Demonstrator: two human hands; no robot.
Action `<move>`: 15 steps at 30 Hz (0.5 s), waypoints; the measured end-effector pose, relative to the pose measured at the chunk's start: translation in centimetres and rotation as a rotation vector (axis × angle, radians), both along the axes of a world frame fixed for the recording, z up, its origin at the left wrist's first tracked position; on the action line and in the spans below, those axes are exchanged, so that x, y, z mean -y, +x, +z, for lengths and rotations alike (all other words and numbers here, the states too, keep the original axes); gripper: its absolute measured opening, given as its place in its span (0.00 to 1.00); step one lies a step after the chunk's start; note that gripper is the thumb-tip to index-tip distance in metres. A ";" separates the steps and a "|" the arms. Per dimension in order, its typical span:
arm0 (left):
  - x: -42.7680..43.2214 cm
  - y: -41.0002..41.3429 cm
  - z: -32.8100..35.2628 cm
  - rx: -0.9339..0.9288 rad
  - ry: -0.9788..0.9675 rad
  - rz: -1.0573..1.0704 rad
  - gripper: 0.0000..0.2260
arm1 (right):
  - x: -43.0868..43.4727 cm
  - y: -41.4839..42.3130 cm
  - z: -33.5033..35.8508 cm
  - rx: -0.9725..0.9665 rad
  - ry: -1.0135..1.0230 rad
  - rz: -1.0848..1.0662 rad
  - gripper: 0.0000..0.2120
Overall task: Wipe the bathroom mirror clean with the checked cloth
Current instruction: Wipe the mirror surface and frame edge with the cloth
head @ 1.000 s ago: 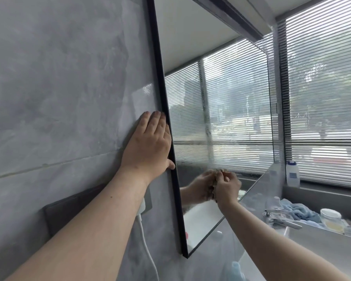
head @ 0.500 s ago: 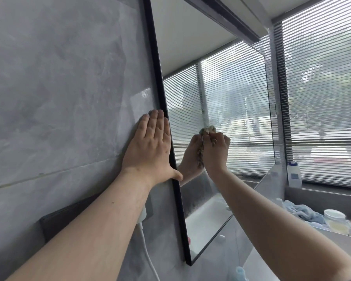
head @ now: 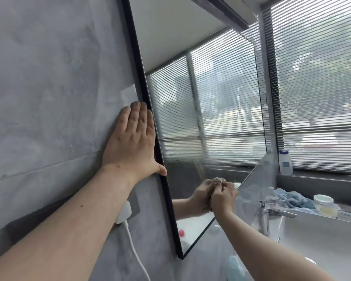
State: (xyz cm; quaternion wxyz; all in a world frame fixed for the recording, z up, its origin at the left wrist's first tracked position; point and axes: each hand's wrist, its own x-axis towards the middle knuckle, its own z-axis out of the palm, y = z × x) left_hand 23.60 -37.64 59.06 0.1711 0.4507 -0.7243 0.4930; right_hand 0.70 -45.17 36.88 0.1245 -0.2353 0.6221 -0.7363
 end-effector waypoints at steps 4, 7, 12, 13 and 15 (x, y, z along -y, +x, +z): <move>0.0 0.0 0.0 0.010 -0.017 0.005 0.66 | 0.6 -0.3 4.9 -0.008 -0.133 0.008 0.09; -0.2 0.0 0.0 0.003 -0.016 0.009 0.65 | 0.6 0.2 11.2 -0.159 -0.288 0.006 0.08; -0.5 0.0 0.0 -0.007 -0.011 0.019 0.65 | 1.4 -0.4 15.6 -0.248 -0.406 0.040 0.12; -0.6 0.1 -0.1 -0.007 -0.011 0.019 0.65 | 1.4 -0.9 14.8 -0.253 -0.391 0.034 0.14; -0.5 0.2 -0.1 -0.004 -0.022 0.018 0.65 | 1.5 -2.0 11.7 -0.217 -0.304 0.016 0.15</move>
